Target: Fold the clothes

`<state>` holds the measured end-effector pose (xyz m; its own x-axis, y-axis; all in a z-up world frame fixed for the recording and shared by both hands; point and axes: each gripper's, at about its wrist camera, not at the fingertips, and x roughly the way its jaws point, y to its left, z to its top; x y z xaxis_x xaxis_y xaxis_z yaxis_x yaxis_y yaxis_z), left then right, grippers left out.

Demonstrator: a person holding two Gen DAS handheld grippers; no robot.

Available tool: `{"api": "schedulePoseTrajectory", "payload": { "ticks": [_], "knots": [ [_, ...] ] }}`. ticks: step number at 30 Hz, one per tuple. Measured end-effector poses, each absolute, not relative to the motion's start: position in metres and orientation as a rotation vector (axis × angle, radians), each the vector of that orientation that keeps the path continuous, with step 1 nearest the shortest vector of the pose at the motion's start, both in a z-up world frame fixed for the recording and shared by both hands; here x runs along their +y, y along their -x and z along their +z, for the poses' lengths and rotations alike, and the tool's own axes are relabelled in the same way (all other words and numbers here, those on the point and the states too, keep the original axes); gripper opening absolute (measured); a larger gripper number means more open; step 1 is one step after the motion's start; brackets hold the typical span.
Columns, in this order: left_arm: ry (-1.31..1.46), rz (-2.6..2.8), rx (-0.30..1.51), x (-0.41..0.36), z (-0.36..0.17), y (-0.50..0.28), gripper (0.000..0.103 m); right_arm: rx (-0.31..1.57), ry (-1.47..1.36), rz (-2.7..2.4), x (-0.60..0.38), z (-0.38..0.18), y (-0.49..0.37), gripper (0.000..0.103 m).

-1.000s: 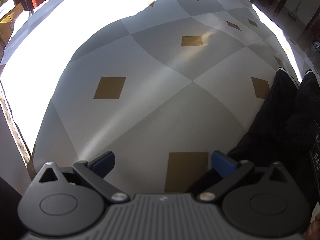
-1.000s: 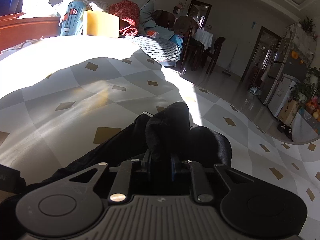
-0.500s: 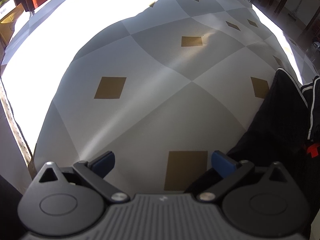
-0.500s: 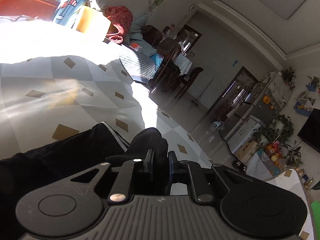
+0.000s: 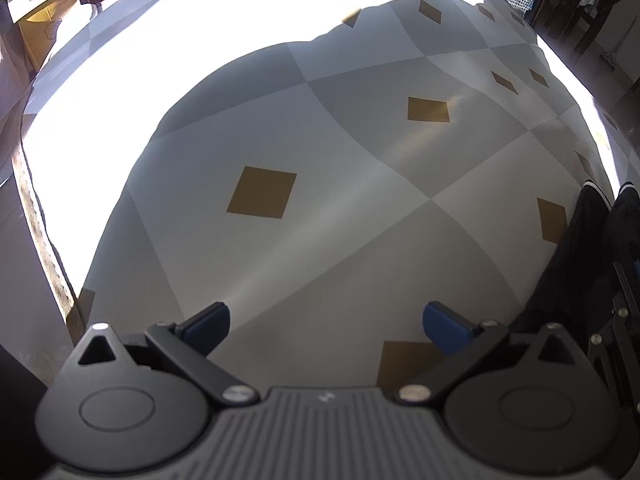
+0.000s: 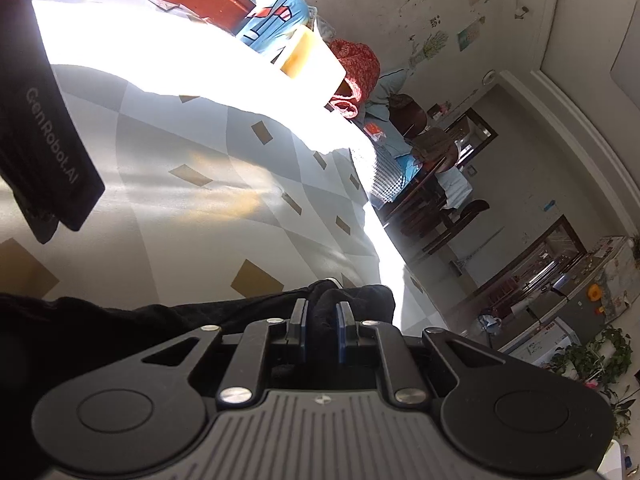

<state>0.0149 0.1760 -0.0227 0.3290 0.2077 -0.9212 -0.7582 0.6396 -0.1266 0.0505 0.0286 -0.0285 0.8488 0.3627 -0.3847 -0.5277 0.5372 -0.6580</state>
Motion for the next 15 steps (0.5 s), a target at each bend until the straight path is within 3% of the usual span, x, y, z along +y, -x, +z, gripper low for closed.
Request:
{"api": "schedulePoseTrajectory", "payload": {
  "ticks": [4,7,15],
  "knots": [
    [0.617,0.684,1.054,0.176,-0.022,-0.016,0.103,0.277,0.726,0.620,0.033,-0.028,-0.059,0.013],
    [0.612,0.684,1.046,0.175,-0.020,-0.017,0.103,0.319,0.664,0.661,0.035,-0.026,-0.062,0.025],
    [0.613,0.676,1.040,0.172,-0.019,-0.019,0.103,0.403,0.451,0.628,0.009,0.018,-0.068,0.038]
  ]
}}
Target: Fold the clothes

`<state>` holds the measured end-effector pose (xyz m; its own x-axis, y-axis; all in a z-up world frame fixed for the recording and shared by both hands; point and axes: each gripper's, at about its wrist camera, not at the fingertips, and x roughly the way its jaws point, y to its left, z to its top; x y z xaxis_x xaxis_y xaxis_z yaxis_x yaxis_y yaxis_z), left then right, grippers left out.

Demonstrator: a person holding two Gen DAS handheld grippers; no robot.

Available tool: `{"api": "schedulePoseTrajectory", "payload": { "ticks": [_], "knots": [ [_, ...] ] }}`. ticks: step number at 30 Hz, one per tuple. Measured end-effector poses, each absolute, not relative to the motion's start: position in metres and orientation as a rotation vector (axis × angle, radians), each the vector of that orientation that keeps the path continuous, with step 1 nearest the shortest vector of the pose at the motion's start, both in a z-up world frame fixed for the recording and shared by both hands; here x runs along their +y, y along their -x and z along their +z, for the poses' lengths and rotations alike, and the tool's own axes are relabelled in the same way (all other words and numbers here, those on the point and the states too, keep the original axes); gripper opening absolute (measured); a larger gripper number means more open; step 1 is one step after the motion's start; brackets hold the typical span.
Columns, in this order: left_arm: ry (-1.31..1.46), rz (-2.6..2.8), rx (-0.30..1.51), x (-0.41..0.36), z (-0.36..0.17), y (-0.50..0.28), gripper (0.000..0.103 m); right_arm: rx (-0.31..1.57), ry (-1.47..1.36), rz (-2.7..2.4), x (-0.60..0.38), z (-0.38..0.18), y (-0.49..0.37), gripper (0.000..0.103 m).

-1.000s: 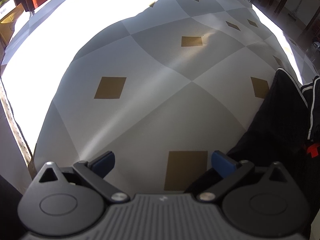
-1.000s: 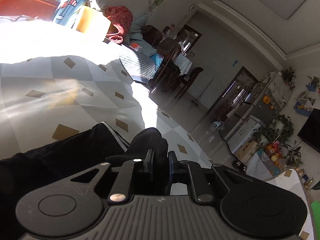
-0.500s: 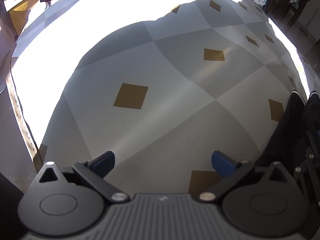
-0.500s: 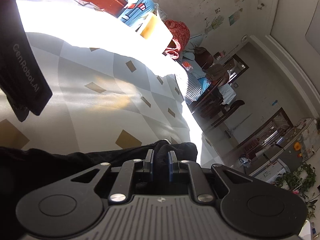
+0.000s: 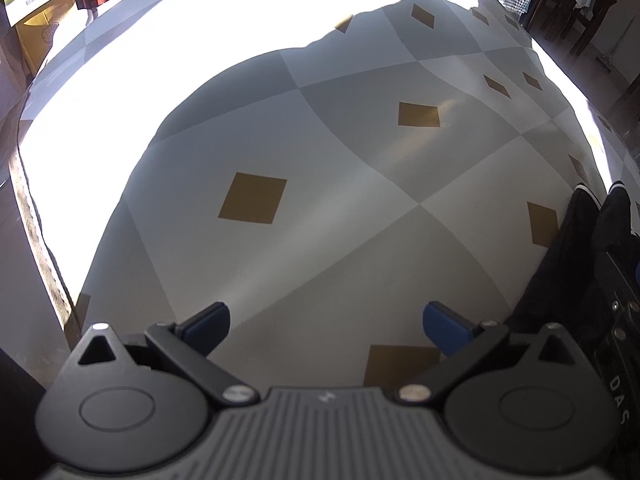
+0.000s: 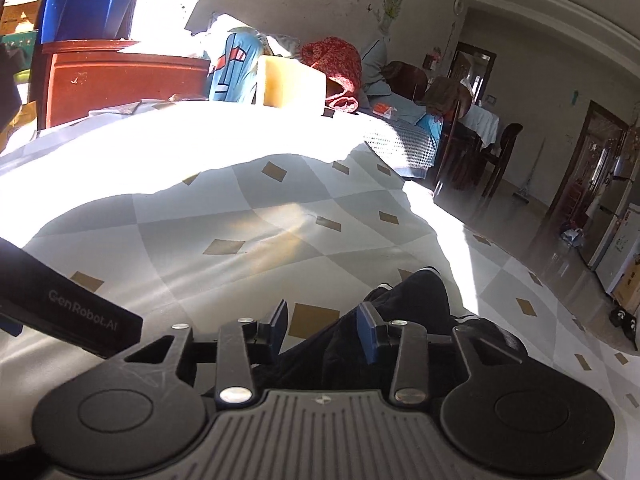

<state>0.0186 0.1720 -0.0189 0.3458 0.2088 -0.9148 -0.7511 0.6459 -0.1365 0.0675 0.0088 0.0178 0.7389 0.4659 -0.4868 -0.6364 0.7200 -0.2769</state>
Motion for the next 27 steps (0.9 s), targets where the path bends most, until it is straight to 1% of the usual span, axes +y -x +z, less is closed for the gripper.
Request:
{"api": "schedulePoseTrajectory", "payload": {
  "ticks": [5,10,18,21,23,27],
  "knots": [
    [0.609,0.665,1.042,0.169,-0.019,-0.019,0.103,0.468,0.446,0.580,-0.009,0.021,-0.075,0.041],
    [0.602,0.664,1.036,0.166,-0.017,-0.019,0.103,0.558,0.341,0.602,-0.022,0.014,-0.083,0.042],
    [0.567,0.683,0.987,0.167,-0.005,-0.018,0.103,0.611,0.350,0.709,0.000,-0.005,-0.076,0.042],
    [0.553,0.685,0.980,0.166,-0.003,-0.019,0.103,0.616,0.400,0.748,0.012,-0.018,-0.069,0.047],
    [0.544,0.682,0.979,0.166,-0.003,-0.020,0.103,0.594,0.449,0.752,0.017,-0.025,-0.063,0.054],
    [0.539,0.679,0.982,0.164,-0.004,-0.021,0.103,0.594,0.459,0.760,0.017,-0.025,-0.060,0.056]
  ]
}}
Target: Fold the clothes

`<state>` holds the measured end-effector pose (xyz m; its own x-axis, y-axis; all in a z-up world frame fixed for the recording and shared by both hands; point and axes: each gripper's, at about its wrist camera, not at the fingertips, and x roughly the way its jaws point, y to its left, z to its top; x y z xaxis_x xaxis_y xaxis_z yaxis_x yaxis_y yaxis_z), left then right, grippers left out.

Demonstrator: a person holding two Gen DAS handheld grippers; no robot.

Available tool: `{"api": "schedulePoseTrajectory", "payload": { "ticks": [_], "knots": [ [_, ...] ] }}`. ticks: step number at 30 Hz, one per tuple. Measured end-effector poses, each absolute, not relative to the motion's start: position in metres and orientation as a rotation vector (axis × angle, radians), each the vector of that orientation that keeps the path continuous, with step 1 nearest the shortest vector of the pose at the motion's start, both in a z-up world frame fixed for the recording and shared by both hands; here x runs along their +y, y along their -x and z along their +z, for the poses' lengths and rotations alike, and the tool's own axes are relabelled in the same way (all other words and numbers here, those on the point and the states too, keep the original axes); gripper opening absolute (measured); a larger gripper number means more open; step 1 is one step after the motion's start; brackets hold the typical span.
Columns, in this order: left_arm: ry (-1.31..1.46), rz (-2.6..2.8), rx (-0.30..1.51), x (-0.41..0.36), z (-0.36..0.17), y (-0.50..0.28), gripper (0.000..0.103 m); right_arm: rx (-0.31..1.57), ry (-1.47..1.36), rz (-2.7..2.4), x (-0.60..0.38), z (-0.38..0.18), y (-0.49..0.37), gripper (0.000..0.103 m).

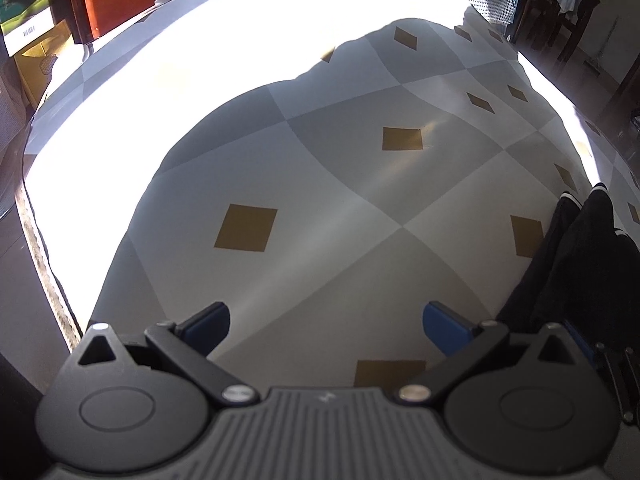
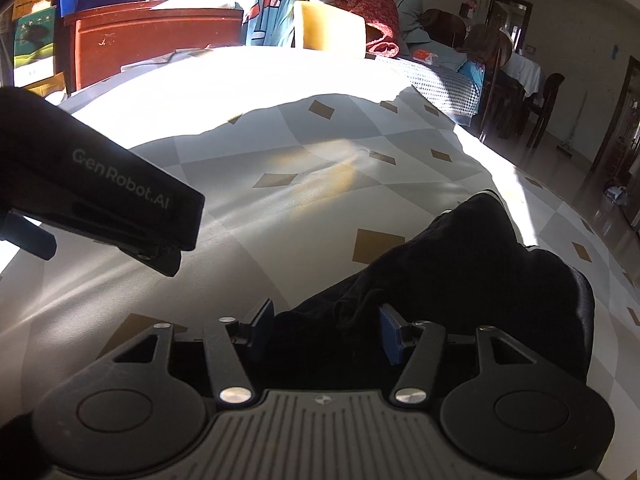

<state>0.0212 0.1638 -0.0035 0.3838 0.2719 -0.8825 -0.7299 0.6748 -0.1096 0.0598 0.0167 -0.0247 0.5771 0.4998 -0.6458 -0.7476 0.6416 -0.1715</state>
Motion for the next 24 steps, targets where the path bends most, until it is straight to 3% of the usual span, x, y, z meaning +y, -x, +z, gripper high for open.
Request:
{"api": "schedulePoseTrajectory", "payload": {
  "ticks": [13,24],
  "knots": [
    [0.503,0.577,1.023,0.147,-0.010,-0.025,0.103,0.637,0.418,0.683,-0.028,0.020,-0.053,0.056],
    [0.336,0.421,1.101,0.108,-0.022,-0.026,0.103,0.790,0.243,0.560,-0.080,0.023,-0.040,0.056]
  ]
}}
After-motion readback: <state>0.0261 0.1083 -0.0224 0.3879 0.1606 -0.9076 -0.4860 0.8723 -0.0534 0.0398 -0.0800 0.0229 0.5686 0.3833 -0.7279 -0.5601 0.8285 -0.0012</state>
